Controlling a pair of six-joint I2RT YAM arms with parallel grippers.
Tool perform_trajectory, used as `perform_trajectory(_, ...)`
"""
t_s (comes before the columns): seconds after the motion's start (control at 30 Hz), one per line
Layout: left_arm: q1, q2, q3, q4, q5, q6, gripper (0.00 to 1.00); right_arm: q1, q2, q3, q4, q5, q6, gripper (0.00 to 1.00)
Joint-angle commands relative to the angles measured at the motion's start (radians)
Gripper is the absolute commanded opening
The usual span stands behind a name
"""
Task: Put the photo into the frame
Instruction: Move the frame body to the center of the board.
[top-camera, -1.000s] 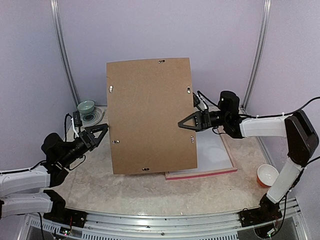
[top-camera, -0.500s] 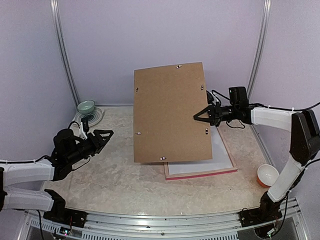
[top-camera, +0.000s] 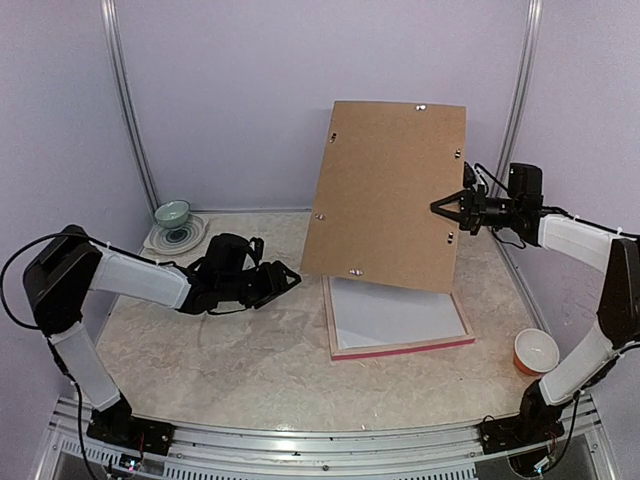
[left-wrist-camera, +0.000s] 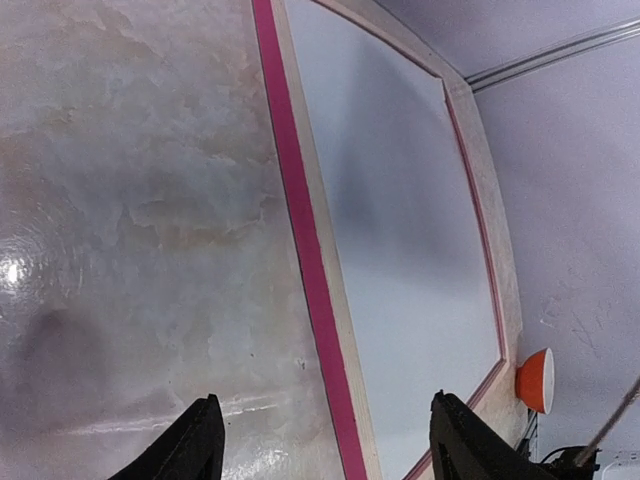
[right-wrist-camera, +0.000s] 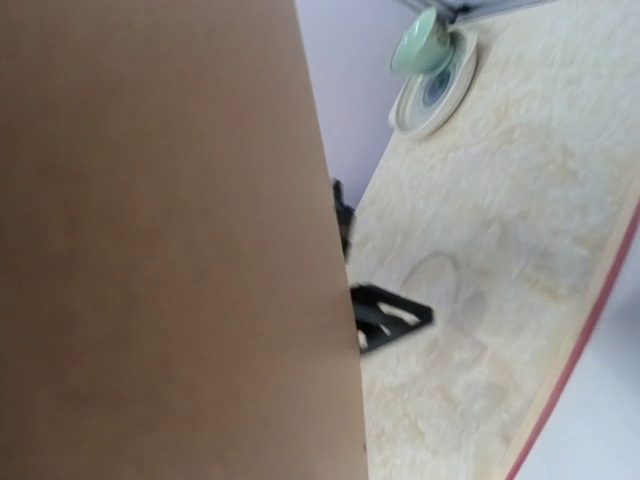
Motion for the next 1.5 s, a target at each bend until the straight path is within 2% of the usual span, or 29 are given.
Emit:
perform_trajectory(0.0,-0.046,0.154,0.150,-0.092,-0.015,0.010,0.70,-0.060,-0.048,-0.045,0.175,-0.042,0.109,0.00)
perform_trajectory(0.23,-0.095,0.365,0.404,-0.217,-0.027,0.015,0.66,-0.121,-0.060,-0.107,0.284,-0.046,0.205,0.00)
perform_trajectory(0.37,-0.110,0.427,0.496,-0.299,-0.068,0.029,0.60,-0.126,-0.072,-0.118,0.308,-0.046,0.229,0.00)
perform_trajectory(0.5,-0.118,0.466,0.542,-0.347,-0.107,0.035,0.50,-0.131,-0.085,-0.121,0.332,-0.048,0.255,0.00)
perform_trajectory(0.77,-0.134,0.529,0.629,-0.431,-0.157,0.063,0.49,-0.131,-0.096,-0.138,0.384,-0.051,0.298,0.00)
perform_trajectory(0.87,-0.136,0.549,0.643,-0.442,-0.157,0.066,0.36,-0.131,-0.098,-0.142,0.395,-0.051,0.308,0.00)
perform_trajectory(1.0,-0.135,0.551,0.634,-0.456,-0.157,0.065,0.25,-0.131,-0.102,-0.151,0.399,-0.048,0.315,0.00)
perform_trajectory(1.13,-0.134,0.526,0.598,-0.460,-0.170,0.068,0.20,-0.131,-0.106,-0.158,0.410,-0.045,0.329,0.00)
perform_trajectory(1.47,-0.112,0.412,0.461,-0.464,-0.204,0.094,0.20,-0.124,-0.129,-0.229,0.473,-0.025,0.405,0.00)
